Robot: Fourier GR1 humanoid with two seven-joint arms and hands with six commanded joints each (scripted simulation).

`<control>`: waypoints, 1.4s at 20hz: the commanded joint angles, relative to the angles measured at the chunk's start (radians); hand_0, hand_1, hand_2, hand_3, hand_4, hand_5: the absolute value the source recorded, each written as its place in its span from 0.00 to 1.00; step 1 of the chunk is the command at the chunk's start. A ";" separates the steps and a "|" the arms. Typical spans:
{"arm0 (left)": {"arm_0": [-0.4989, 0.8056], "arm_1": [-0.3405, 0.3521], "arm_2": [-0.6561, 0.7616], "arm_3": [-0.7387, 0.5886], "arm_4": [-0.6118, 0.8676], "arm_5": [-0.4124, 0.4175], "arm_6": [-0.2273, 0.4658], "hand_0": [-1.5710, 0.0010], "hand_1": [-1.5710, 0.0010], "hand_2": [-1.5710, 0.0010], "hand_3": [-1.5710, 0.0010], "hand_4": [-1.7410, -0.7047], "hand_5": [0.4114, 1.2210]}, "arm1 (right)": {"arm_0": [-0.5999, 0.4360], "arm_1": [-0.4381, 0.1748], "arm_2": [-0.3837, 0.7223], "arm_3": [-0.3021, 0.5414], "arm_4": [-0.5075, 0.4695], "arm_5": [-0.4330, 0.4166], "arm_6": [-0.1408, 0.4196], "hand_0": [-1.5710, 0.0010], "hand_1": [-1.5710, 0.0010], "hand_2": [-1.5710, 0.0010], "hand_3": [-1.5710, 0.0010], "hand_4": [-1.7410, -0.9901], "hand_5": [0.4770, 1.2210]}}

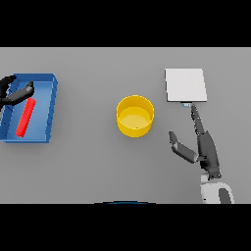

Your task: Pick up the red beaker and tilt it to pour out 1 green nut into yellow bowl. Pick up the yellow bowl and place it on the metallic measuring scale.

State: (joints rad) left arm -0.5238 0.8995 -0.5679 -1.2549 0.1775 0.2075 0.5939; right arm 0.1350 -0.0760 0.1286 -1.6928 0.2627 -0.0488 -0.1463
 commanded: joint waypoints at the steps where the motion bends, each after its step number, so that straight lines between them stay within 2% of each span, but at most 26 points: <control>1: -0.003 0.003 -0.001 -0.006 -0.002 0.000 0.007 0.88 0.90 0.90 0.90 0.91 0.33 | 0.002 -0.002 0.001 -0.005 -0.006 0.008 0.011 1.00 1.00 1.00 1.00 0.74 0.26; 5: -0.013 -0.015 0.019 0.009 0.002 0.033 -0.028 0.95 0.96 0.96 0.96 0.92 0.32 | -0.008 -0.004 0.015 0.001 0.042 -0.014 0.037 1.00 1.00 1.00 1.00 0.73 0.25; 6: -0.011 -0.020 0.026 0.007 0.007 0.038 -0.058 0.96 0.97 0.97 0.97 0.92 0.32 | -0.012 -0.005 0.023 0.000 0.068 -0.025 0.045 1.00 1.00 1.00 1.00 0.72 0.25; 8: -0.020 -0.022 0.032 0.020 0.004 0.045 -0.067 0.97 0.98 0.98 0.98 0.93 0.32 | -0.041 -0.017 0.038 0.004 0.076 0.002 0.053 1.00 1.00 1.00 1.00 0.75 0.27; 9: -0.017 -0.016 0.038 0.010 0.009 0.048 -0.072 0.98 0.98 0.98 0.98 0.93 0.33 | -0.048 -0.037 0.041 0.010 0.067 0.029 0.020 1.00 1.00 1.00 1.00 0.77 0.29; 10: -0.022 -0.026 0.031 0.015 0.002 0.052 -0.068 0.98 0.99 0.99 0.99 0.93 0.34 | -0.067 -0.065 0.052 0.002 0.081 0.055 0.018 1.00 1.00 1.00 1.00 0.75 0.31; 14: -0.009 -0.028 0.028 0.008 0.010 0.054 -0.062 0.99 0.99 0.99 0.99 0.92 0.36 | -0.194 -0.151 0.093 0.028 0.147 0.139 0.074 1.00 1.00 1.00 1.00 0.65 0.30; 17: -0.011 -0.037 0.022 0.006 0.010 0.052 -0.068 1.00 1.00 1.00 1.00 0.91 0.37 | -0.283 -0.225 0.154 0.058 0.265 0.186 0.113 1.00 1.00 1.00 1.00 0.61 0.27; 20: -0.017 -0.036 0.022 0.017 0.007 0.049 -0.068 1.00 1.00 1.00 1.00 0.91 0.37 | -0.387 -0.284 0.233 0.108 0.369 0.246 0.091 1.00 1.00 1.00 1.00 0.62 0.26; 21: -0.030 -0.036 0.020 0.013 0.008 0.043 -0.049 1.00 1.00 1.00 1.00 0.92 0.38 | -0.426 -0.294 0.253 0.125 0.392 0.266 0.092 1.00 1.00 1.00 1.00 0.62 0.25; 24: -0.014 -0.033 0.021 0.006 0.012 0.048 -0.064 1.00 1.00 1.00 1.00 0.91 0.38 | -0.487 -0.315 0.298 0.184 0.427 0.308 0.047 1.00 1.00 1.00 1.00 0.63 0.24; 27: -0.032 -0.052 0.014 0.031 0.003 0.045 -0.061 1.00 1.00 1.00 1.00 0.91 0.38 | -0.550 -0.311 0.335 0.229 0.441 0.355 0.027 1.00 1.00 1.00 1.00 0.62 0.25; 28: -0.023 -0.037 0.018 0.018 0.005 0.045 -0.071 1.00 1.00 1.00 1.00 0.91 0.38 | -0.563 -0.317 0.353 0.241 0.455 0.366 0.012 1.00 1.00 1.00 1.00 0.62 0.26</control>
State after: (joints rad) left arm -0.5464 0.8629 -0.5494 -1.2368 0.1819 0.2529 0.5222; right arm -0.4278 -0.3926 0.4815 -1.4520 0.7174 0.3168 -0.1349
